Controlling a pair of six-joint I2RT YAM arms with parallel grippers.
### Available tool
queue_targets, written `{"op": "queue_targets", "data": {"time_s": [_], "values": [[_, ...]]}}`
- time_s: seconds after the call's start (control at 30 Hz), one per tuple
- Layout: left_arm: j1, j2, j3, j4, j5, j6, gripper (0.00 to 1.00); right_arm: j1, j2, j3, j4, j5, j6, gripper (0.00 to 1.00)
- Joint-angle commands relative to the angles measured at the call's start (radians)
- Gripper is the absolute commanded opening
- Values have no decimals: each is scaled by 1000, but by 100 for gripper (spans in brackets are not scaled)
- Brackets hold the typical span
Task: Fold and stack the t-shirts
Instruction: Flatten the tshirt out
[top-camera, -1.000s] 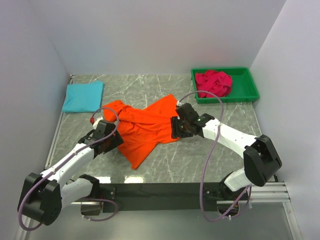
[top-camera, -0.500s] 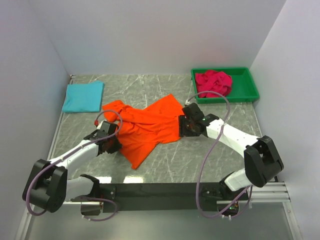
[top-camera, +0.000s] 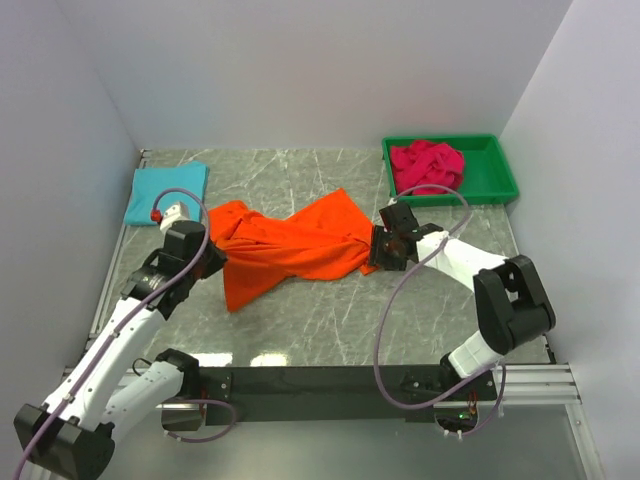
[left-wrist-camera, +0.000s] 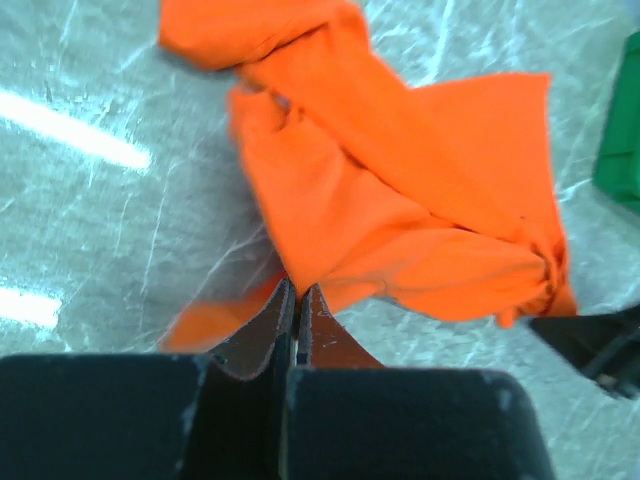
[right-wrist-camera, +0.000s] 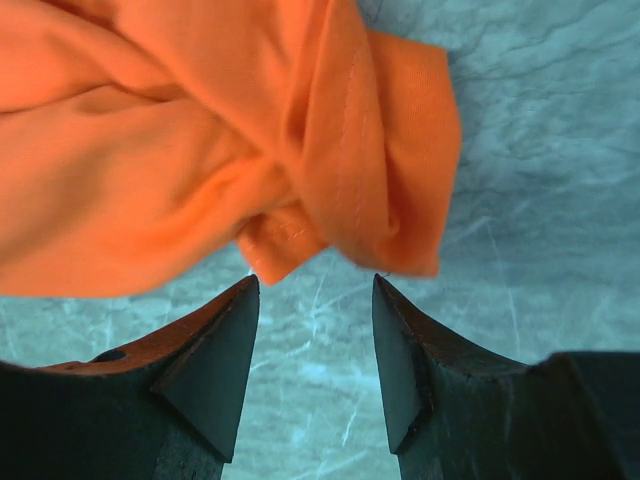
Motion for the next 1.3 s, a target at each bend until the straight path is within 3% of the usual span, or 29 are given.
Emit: {"op": "queue_targets", "data": {"time_s": [0.0,0.27,0.6,0.7,0.73,0.77,0.97,1.1,1.13,1.2,1.23,1.27], "values": [[-2,-8,42,-79,-28,19,1,-5,53,17,51,-35,9,56],[-1,-28,125,-136,-72,50,1,-15,100,53,12,92,33,56],[-1,-39,154,-148,-97,67,1,-35,159,86,68,41,9,54],[1,-51,148,-153,-110,70,1,-40,182,111,87,23,-23,41],[1,-54,151,-159,-121,70,1,-44,188,125,84,24,-37,13],[2,-55,154,-165,-130,79,1,-44,194,143,67,33,-48,0],[16,-68,235,-269,-288,131,1,-95,173,405,-234,344,-129,0],[24,-83,249,-274,-321,154,1,-146,212,629,-433,461,-164,2],[25,-83,240,-267,-311,159,1,-150,225,657,-450,466,-167,14],[24,-79,223,-228,-252,164,1,-150,251,701,-473,436,-168,26],[25,-75,204,-215,-224,168,1,-150,249,698,-466,402,-164,40],[25,-71,193,-201,-201,170,1,-150,231,683,-450,371,-161,47]]}}
